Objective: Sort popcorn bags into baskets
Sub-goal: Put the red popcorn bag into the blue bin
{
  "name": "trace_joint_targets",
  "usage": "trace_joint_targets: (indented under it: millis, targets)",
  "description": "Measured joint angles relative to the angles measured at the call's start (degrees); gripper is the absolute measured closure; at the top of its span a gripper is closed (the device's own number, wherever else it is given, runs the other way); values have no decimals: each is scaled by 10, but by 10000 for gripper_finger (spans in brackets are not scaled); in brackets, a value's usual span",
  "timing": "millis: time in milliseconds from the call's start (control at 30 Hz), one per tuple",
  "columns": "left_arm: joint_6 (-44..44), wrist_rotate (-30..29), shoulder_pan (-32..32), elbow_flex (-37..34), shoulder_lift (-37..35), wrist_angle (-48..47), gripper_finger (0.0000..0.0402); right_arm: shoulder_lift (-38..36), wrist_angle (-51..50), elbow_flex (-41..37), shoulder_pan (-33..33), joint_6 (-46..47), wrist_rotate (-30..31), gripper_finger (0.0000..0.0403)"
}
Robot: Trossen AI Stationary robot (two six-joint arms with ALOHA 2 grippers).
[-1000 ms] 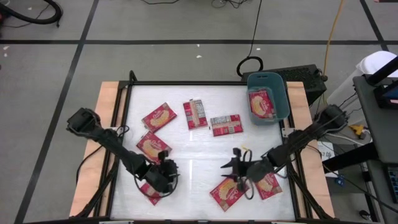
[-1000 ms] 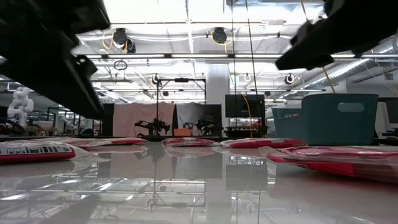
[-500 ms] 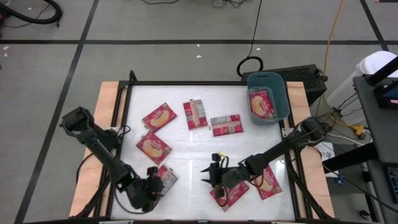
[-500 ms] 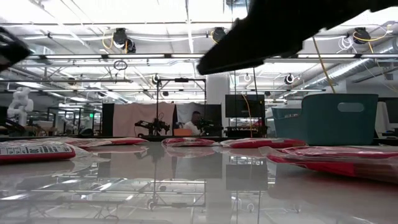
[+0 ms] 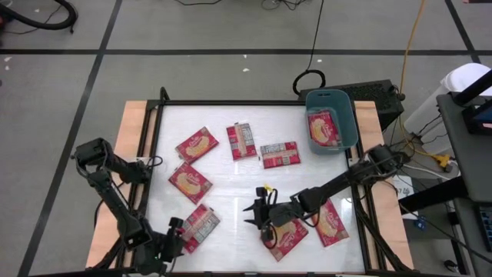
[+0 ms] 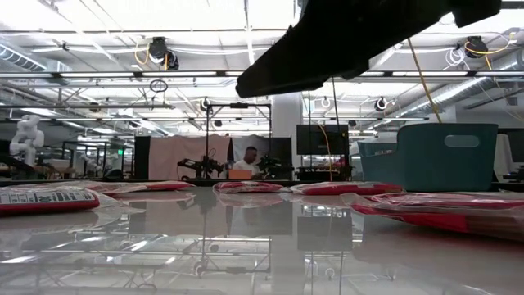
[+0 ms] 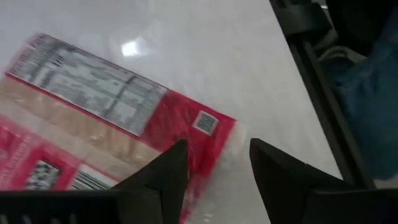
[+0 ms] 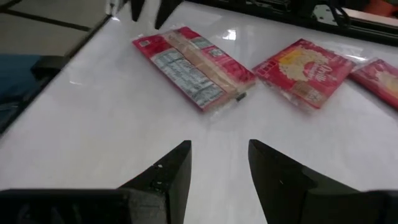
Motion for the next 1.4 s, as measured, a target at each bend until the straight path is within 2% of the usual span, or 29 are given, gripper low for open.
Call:
trace_joint_targets:
  millis: [133,300,433,567,867,1033,1200,1400]
  targets:
    - [3,-19,2,0,8,-1,204,0,0,0,-10,-6,-21,252]
    - [21,-20,2,0,53,14,174,0,0,0,-14,-2,-43,252]
    - [26,-40,0,2,69,25,172,0,0,0,-14,-6,-43,252]
    - [52,-49,1,3,77,23,214,0,0,0,-15,-10,-44,252]
    - [105,-59,36,2,81,16,384,0,4,-1,-18,-7,-44,252]
    - [140,-92,55,-1,77,17,396,0,31,-1,-18,-6,-43,252]
    - [154,-135,76,-2,28,17,398,0,43,-1,-18,-32,-29,252]
    - [88,-160,114,-2,-55,17,399,0,43,-1,-17,-114,23,247]
